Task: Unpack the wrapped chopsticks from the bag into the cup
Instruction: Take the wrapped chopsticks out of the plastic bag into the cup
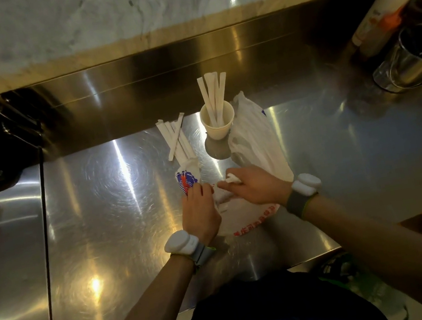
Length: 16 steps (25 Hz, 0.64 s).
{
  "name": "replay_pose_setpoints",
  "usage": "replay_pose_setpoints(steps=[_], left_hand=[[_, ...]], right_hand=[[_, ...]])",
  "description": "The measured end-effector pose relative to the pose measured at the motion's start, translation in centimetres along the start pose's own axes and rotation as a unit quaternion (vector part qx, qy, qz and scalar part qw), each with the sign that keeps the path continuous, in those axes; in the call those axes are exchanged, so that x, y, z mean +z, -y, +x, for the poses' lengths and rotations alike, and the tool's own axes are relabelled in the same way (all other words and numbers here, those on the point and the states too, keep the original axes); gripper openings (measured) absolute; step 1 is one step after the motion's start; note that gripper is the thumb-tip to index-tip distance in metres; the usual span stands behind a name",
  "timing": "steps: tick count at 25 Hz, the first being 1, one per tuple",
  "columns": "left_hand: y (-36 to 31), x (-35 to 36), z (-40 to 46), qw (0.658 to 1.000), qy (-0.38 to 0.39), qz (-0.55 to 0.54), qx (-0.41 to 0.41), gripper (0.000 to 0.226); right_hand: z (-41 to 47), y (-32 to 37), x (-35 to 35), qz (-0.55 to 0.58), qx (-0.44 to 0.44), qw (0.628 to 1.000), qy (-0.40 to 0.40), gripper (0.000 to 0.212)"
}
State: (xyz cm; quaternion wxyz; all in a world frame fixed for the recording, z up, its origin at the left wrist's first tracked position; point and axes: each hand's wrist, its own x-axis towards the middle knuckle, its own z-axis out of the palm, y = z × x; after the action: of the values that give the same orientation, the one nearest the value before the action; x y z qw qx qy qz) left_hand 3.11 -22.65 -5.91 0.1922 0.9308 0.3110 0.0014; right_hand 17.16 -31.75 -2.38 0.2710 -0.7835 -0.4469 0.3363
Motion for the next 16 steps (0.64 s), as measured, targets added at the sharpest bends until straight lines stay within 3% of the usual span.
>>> replay_pose_setpoints(steps=[3, 5, 8, 12, 16], left_hand=[[0.1, 0.0, -0.1, 0.999, 0.017, -0.006, 0.028, 0.022], [0.2, 0.0, -0.3, 0.998, 0.035, -0.013, 0.049, 0.028], [0.5, 0.1, -0.7, 0.995, 0.057, -0.026, 0.08, 0.034], [1.0, 0.2, -0.7, 0.991, 0.085, -0.034, 0.094, 0.036], [1.1, 0.3, -0.3, 0.991, 0.098, -0.036, 0.086, 0.039]], right_hand=[[1.0, 2.5, -4.0, 0.168, 0.044, 0.98, -0.094, 0.05], [2.3, 4.1, -6.6, 0.285, 0.039, 0.941, -0.176, 0.045], [5.3, 5.8, -10.2, 0.368, -0.014, 0.894, -0.254, 0.042], [10.6, 6.6, -12.7, 0.367, -0.04, 0.872, -0.321, 0.039], [15.2, 4.8, -11.3, 0.302, -0.001, 0.901, -0.311, 0.041]])
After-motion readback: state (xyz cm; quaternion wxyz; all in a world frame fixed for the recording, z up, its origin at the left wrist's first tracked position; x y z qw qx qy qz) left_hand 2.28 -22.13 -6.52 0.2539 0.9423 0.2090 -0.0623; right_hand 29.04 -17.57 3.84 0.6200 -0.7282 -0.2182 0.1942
